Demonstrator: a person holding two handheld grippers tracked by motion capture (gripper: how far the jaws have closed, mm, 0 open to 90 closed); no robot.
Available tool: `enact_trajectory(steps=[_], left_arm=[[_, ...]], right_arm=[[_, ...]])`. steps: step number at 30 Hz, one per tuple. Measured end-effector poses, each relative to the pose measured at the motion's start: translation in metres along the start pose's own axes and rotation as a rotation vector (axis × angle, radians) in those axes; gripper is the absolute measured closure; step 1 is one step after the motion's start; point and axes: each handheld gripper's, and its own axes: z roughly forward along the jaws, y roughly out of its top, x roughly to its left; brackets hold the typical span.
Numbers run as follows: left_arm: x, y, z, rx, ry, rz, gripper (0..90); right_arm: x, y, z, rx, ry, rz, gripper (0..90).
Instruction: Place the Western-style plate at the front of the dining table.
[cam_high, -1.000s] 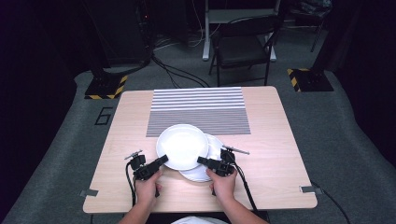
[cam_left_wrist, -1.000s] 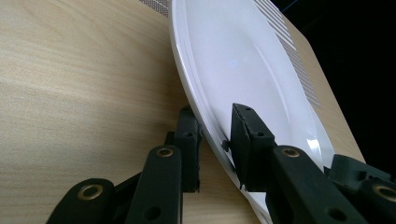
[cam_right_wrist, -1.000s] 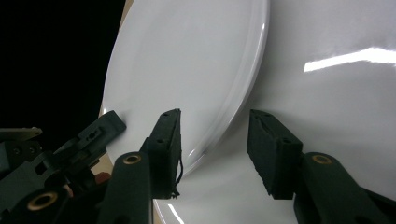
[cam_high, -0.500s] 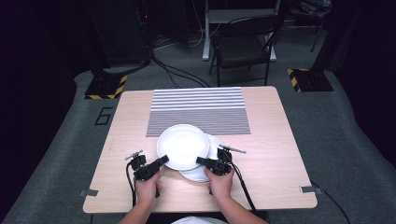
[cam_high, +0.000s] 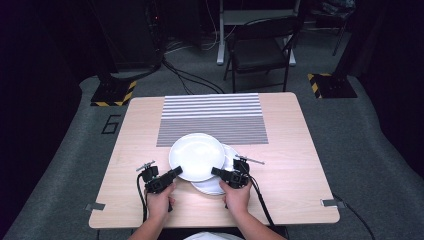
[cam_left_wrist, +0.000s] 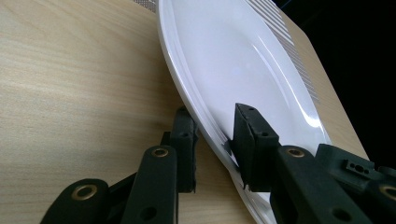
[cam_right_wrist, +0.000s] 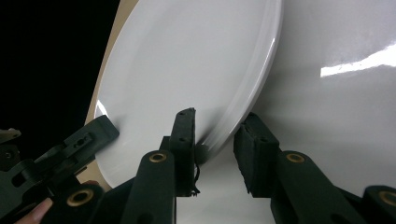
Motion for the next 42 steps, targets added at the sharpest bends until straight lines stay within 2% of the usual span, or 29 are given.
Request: enact_trajectory(steps=[4,7,10,21,22,33,36,39,40,42], left_arm=[[-0.001,0.000,0.001,0.001,-0.001,0.000,69.1],[-0.003,0.000,0.002,0.000,0.003,0.020,68.6],[-0.005,0.000,0.004,-0.002,-0.003,0.014,68.4],[-0.012,0.004,0.007,-0.006,-0.008,0.059,67.4],[-0.014,0.004,0.007,-0.008,-0.007,0.050,67.4],[-0.019,0.008,0.012,-0.003,-0.017,0.073,67.3],[-0.021,0.009,0.013,-0.006,-0.017,0.067,67.3],[-0.022,0.010,0.014,-0.004,-0.021,0.070,67.3],[-0.022,0.010,0.014,-0.005,-0.021,0.083,67.3],[-0.023,0.011,0.015,-0.007,-0.024,0.073,67.2]], right_arm=[[0.001,0.001,-0.002,-0.009,-0.006,-0.015,68.8],[0.001,0.002,-0.003,-0.014,-0.010,-0.016,68.7],[0.000,0.002,-0.005,-0.016,-0.011,-0.021,68.6],[-0.001,0.006,-0.012,-0.038,-0.009,-0.031,68.4],[-0.001,0.007,-0.013,-0.042,-0.009,-0.033,68.4],[-0.001,0.011,-0.019,-0.059,-0.010,-0.034,68.4],[-0.002,0.011,-0.020,-0.064,-0.010,-0.030,68.3],[-0.002,0.012,-0.021,-0.070,-0.009,-0.026,68.3],[-0.002,0.012,-0.021,-0.071,-0.008,-0.029,68.3],[-0.002,0.012,-0.022,-0.073,-0.008,-0.032,68.3]])
